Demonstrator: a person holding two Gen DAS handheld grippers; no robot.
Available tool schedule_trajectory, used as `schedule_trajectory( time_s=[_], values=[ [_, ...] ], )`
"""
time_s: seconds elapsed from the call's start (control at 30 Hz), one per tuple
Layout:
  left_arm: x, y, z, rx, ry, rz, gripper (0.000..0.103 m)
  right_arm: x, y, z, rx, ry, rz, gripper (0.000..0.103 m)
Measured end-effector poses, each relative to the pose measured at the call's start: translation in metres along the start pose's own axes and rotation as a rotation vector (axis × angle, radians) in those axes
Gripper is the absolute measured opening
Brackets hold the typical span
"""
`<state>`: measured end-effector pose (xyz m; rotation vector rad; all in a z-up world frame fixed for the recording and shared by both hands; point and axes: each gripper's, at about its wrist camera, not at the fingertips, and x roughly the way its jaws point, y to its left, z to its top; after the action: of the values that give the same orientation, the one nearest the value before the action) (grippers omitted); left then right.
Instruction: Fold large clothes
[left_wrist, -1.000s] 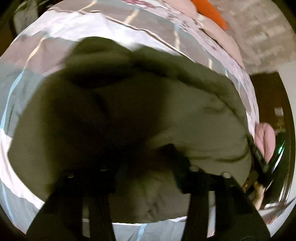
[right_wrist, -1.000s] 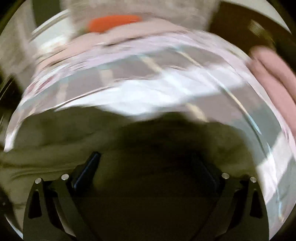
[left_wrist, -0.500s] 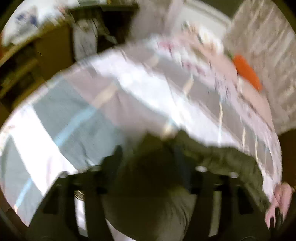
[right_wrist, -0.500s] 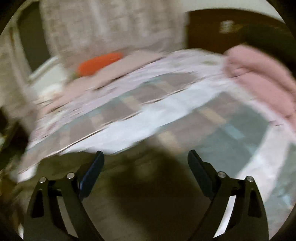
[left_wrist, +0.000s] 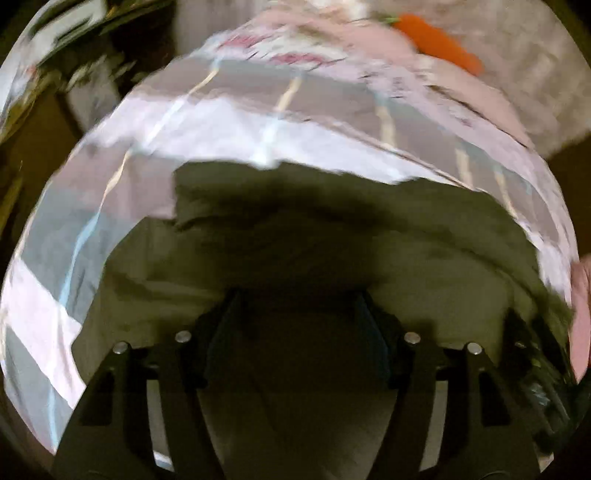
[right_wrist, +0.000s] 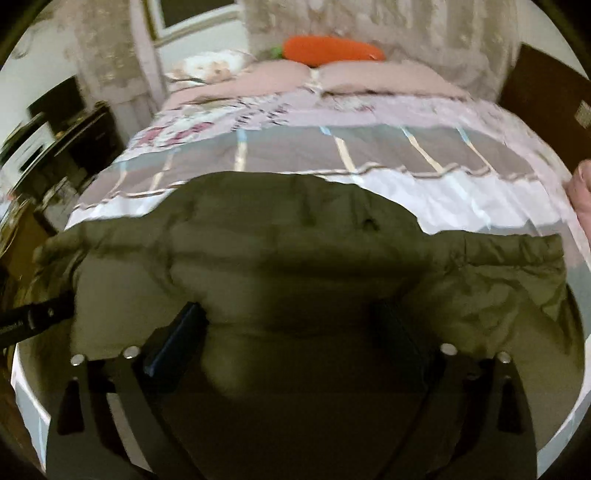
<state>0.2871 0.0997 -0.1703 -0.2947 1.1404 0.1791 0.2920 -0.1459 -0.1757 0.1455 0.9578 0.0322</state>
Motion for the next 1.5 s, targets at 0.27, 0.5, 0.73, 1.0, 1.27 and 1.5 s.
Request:
schedule_trajectory(
  time_s=[0.27,0.5,0.73,1.0,1.27,1.5],
  values=[
    [0.038,0.005,0.01,0.012,0.032,0.117,0.079,0.055,-0.002,0.005,-0.034,0.074,-0.126,0.102],
    [0.008,0.037,0.021,-0.089,0.005,0.067,0.06,-0.002,-0.055,0.011,0.067,-0.057,-0.096,0.091],
    [0.024,0.05,0.022,-0.103,0.035,0.106,0.069,-0.009,-0.177,-0.002,0.296,-0.018,-0.363,0.091],
    [0.04,0.039,0.014,-0.053,0.062,0.158,0.071,0.028,-0.175,-0.02,0.248,0.092,-0.402,0.092],
    [-0.029,0.029,0.004,-0.04,-0.026,0.12,0.077,-0.075,-0.142,-0.025,0.2,-0.072,-0.154,0.089],
    [-0.005,0.053,-0.028,0.021,0.059,0.252,0.081,-0.059,-0.153,-0.061,0.12,0.078,-0.333,0.089]
  ],
)
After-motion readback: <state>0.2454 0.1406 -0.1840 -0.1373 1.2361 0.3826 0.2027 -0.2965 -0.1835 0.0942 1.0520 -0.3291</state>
